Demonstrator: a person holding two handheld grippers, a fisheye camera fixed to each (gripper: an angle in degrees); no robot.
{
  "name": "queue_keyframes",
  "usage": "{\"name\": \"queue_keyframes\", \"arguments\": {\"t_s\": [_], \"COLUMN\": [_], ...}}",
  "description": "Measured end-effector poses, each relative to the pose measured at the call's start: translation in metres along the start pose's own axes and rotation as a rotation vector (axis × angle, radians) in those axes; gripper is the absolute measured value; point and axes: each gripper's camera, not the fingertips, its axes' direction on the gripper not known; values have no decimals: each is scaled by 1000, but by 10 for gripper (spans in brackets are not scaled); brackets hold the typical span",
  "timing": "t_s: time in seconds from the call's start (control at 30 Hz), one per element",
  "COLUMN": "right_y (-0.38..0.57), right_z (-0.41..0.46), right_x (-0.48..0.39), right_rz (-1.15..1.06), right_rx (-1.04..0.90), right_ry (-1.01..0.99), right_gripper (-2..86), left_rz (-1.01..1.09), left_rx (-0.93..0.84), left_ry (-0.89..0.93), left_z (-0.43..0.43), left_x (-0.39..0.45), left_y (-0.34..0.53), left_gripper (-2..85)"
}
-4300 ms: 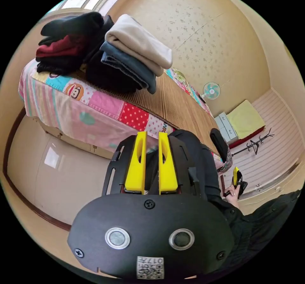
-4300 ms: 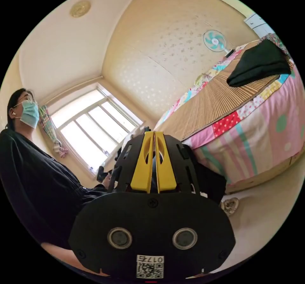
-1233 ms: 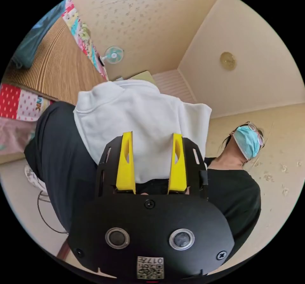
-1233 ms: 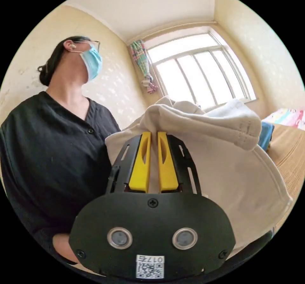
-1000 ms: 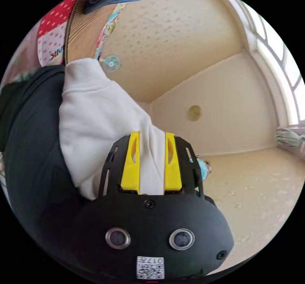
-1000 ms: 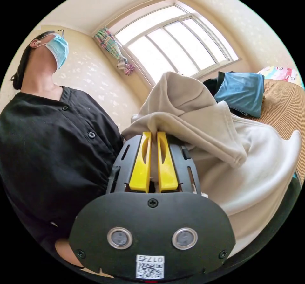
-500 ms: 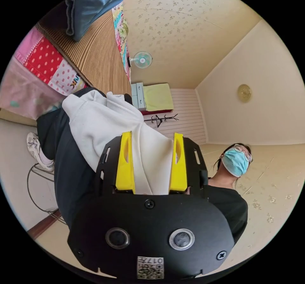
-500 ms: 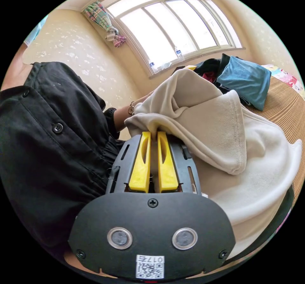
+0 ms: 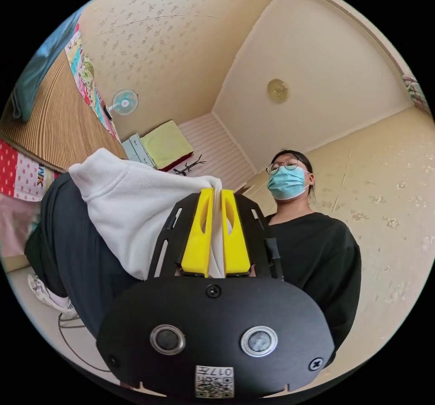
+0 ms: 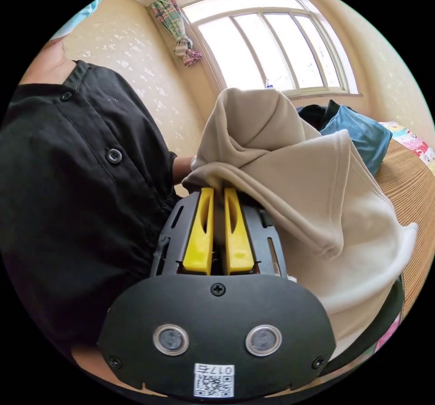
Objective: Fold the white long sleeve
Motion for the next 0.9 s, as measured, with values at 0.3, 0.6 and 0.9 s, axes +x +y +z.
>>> {"name": "queue_keyframes", "arguments": {"t_s": [0.3, 0.6, 0.9], "right_y": [19, -5, -9], "right_z": [-152, -156, -96], "right_x": [-5, 74, 84], "right_rz": [-96, 86, 168], "right_rx": [318, 217, 259], "right_ry": [103, 113, -3], "right_gripper": [44, 169, 98], "left_rz": [186, 156, 56], "left_rx": [-185, -572, -718], "left_ry": [200, 190, -150], "left_z": [82, 219, 227], "left_x": [5, -25, -33], "left_y": [-2, -17, -41], "left_gripper": [34, 35, 55]}}
